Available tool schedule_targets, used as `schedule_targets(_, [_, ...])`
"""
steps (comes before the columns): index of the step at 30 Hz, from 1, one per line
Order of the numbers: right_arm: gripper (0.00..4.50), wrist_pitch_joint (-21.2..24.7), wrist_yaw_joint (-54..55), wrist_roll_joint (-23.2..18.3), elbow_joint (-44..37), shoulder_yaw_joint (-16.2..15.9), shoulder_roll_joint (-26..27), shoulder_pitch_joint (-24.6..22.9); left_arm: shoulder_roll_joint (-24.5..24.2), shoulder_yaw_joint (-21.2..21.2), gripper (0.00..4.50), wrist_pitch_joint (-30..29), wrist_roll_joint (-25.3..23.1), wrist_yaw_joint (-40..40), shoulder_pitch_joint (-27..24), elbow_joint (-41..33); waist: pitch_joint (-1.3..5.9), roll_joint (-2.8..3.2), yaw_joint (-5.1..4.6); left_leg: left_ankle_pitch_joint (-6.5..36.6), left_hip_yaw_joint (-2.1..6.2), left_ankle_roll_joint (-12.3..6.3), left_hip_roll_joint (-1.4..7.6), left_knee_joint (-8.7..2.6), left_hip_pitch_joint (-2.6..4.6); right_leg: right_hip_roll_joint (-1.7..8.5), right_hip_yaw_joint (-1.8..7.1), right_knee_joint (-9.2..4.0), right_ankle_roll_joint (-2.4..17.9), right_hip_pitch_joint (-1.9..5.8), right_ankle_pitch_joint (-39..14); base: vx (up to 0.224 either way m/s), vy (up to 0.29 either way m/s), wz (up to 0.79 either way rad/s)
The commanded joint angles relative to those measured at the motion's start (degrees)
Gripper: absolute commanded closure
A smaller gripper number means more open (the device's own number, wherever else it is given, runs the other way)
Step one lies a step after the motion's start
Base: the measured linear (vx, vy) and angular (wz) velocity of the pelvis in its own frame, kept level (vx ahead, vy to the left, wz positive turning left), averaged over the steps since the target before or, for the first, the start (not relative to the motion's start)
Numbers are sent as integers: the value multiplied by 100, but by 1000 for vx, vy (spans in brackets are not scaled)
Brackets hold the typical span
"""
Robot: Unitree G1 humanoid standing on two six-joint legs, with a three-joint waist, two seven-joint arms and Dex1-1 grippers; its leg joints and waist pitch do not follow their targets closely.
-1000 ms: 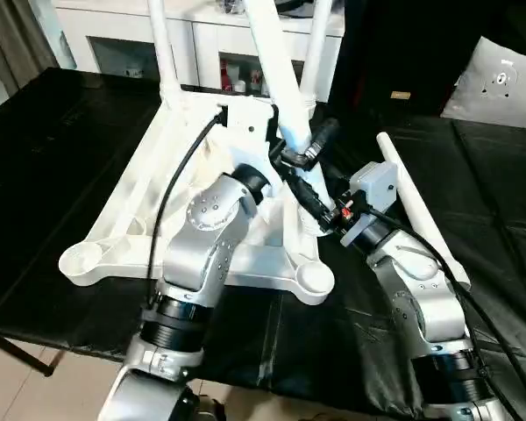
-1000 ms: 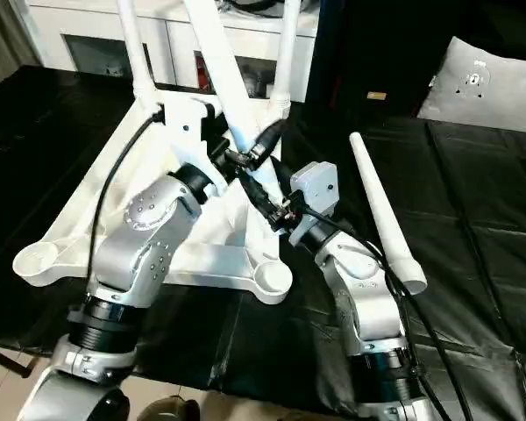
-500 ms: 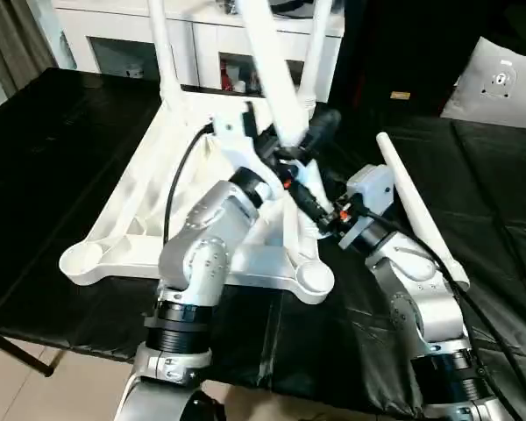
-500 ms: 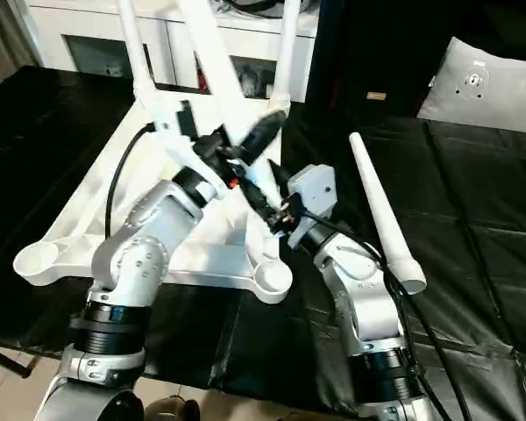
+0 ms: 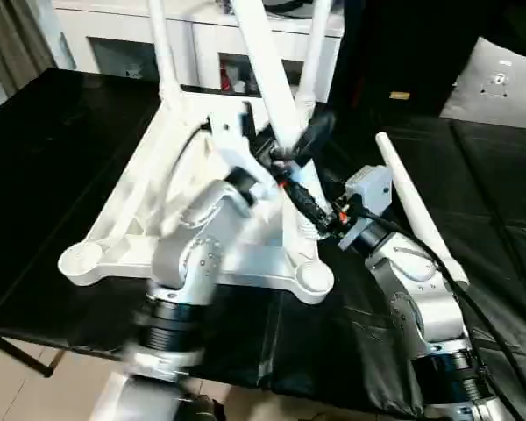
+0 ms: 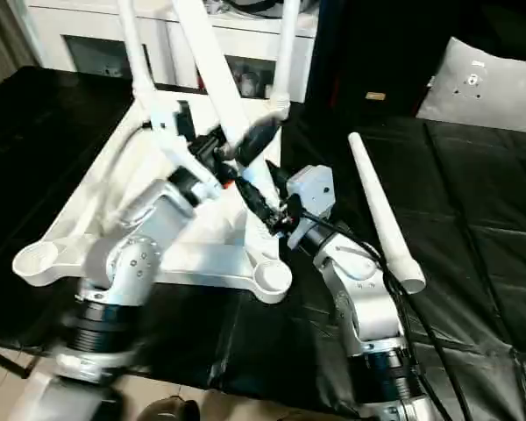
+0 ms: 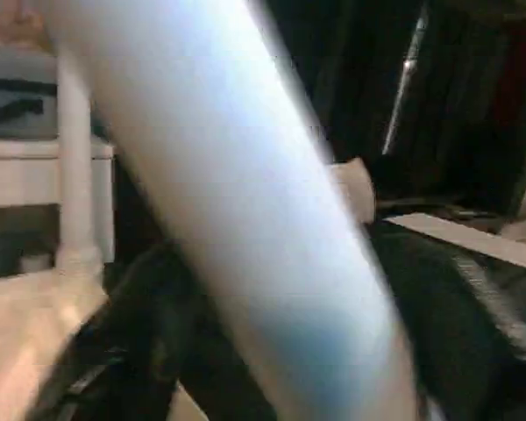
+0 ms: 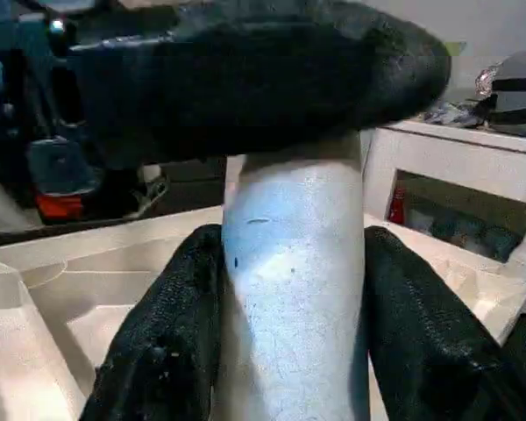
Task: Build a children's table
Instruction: Pick table leg
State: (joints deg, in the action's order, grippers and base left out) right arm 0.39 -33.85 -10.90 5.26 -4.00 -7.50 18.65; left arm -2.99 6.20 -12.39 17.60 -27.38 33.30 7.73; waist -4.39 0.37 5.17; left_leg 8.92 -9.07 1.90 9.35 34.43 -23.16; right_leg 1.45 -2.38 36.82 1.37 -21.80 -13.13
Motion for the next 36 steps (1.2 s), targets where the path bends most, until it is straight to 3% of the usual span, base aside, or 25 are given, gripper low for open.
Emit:
schedule_targets(1, [259,-114,-23,-60,-28,25,-11,44,20,-29,103,170,-8,-193,-24,62,470,4,15,896,133,-179,397,-359,145,670,310,-475,1003,261,-188,0,0,0])
schedule_targets(3, [259,-127,-64,-88,-27,21,-23,29,-155,11,127,792,-143,-537,-58,216,460,-2,32,946,130,-222,390,-357,144,683,310,-486,1073,255,-136,0,0,0])
schedule_targets(8, [260,-134,-88,-88,-19,-4,-29,29,-352,250,164,1281,-397,-750,-69,502,456,19,21,1048,129,-182,402,-370,155,685,316,-473,1055,249,-241,0,0,0])
schedule_targets(13, [261,-124,-99,-110,-54,-12,-34,0,76,-226,193,748,242,-624,-53,467,454,6,29,1065,113,-159,394,-356,151,703,314,-472,1182,257,-229,0,0,0])
schedule_targets(17, [261,-156,-90,-120,-34,-26,-42,3,436,-453,213,-275,1198,-523,-73,295,452,-16,36,998,95,-213,384,-332,147,694,310,-461,1277,256,-295,0,0,0])
schedule_targets(23, [262,-163,-68,-128,-5,-18,-48,45,807,-677,252,-635,1778,-275,-77,163,451,-19,34,996,91,-266,382,-329,140,664,306,-483,1214,260,-390,0,0,0])
schedule_targets(31, [262,-206,18,-46,39,-19,-47,89,766,-771,259,-696,1649,-30,24,75,452,-17,35,984,97,-280,382,-336,134,659,310,-502,1100,262,-457,0,0,0])
schedule_targets(36, [262,-190,105,-11,80,-5,-60,151,644,-767,260,-586,1261,181,151,84,453,-13,31,992,99,-238,386,-340,148,661,314,-505,1058,254,-498,0,0,0])
